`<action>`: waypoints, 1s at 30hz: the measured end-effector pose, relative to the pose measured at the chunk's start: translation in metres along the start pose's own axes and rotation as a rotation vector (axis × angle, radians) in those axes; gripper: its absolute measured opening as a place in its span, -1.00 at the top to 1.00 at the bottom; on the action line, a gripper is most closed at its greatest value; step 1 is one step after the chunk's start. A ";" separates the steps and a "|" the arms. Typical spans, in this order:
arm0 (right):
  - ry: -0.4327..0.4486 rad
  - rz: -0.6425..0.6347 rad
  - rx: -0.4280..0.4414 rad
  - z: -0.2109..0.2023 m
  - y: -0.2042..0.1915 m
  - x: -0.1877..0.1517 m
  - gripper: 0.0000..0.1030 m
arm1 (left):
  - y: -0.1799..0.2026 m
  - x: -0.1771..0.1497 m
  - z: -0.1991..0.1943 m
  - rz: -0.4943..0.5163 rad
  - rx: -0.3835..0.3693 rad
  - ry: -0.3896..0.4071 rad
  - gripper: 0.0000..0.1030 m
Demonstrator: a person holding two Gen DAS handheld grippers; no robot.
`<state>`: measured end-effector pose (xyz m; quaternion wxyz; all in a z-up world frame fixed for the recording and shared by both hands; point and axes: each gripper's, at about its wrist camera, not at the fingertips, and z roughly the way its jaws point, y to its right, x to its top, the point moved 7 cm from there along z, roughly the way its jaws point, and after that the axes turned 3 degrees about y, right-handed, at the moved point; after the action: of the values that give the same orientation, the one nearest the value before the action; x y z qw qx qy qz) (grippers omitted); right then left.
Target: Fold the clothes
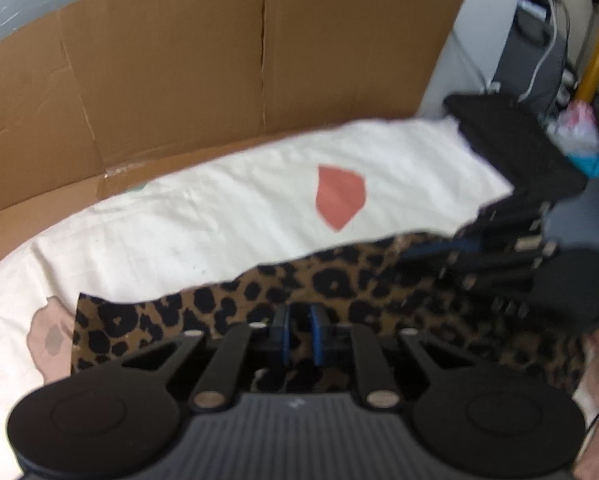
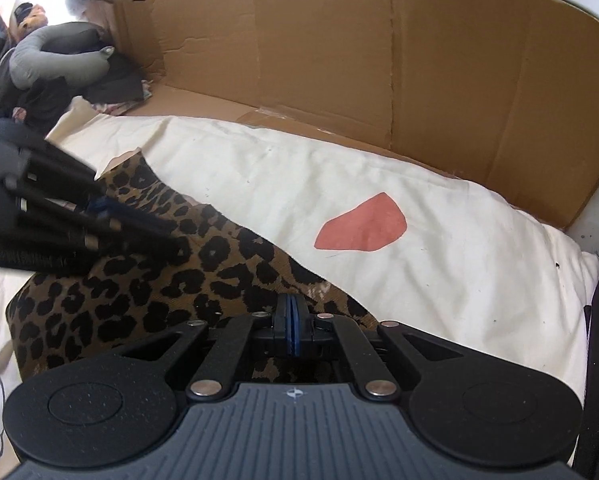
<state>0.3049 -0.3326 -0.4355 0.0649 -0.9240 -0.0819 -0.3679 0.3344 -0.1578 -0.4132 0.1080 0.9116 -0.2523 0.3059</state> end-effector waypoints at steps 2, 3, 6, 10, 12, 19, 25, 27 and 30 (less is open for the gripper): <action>-0.004 0.016 -0.010 0.001 0.002 0.001 0.89 | -0.002 -0.004 0.006 -0.025 -0.008 -0.008 0.74; -0.006 0.027 -0.014 0.000 0.003 0.002 0.89 | -0.003 -0.005 0.007 -0.037 -0.010 -0.011 0.74; -0.004 0.059 -0.022 -0.006 0.003 0.005 0.86 | -0.004 -0.008 0.010 -0.042 -0.007 -0.015 0.75; 0.022 0.101 -0.007 -0.023 -0.002 0.005 0.43 | -0.005 -0.008 0.010 -0.051 -0.008 -0.014 0.75; 0.036 0.101 0.030 -0.034 -0.012 0.004 0.31 | -0.005 -0.008 0.011 -0.057 -0.009 -0.017 0.75; 0.010 0.040 0.057 -0.044 -0.043 -0.024 0.27 | -0.006 -0.010 0.010 -0.064 -0.019 -0.015 0.75; -0.008 0.024 0.053 -0.041 -0.030 -0.044 0.12 | -0.007 -0.011 0.011 -0.057 -0.024 -0.012 0.76; -0.012 0.046 0.026 -0.044 -0.020 -0.049 0.11 | -0.008 -0.011 0.011 -0.059 -0.027 -0.011 0.76; -0.019 0.082 -0.023 -0.049 -0.003 -0.056 0.11 | -0.008 -0.011 0.011 -0.062 -0.030 -0.011 0.76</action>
<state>0.2311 -0.3439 -0.4386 0.0687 -0.9307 -0.0406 -0.3569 0.3366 -0.1501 -0.4288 0.1295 0.9191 -0.2290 0.2935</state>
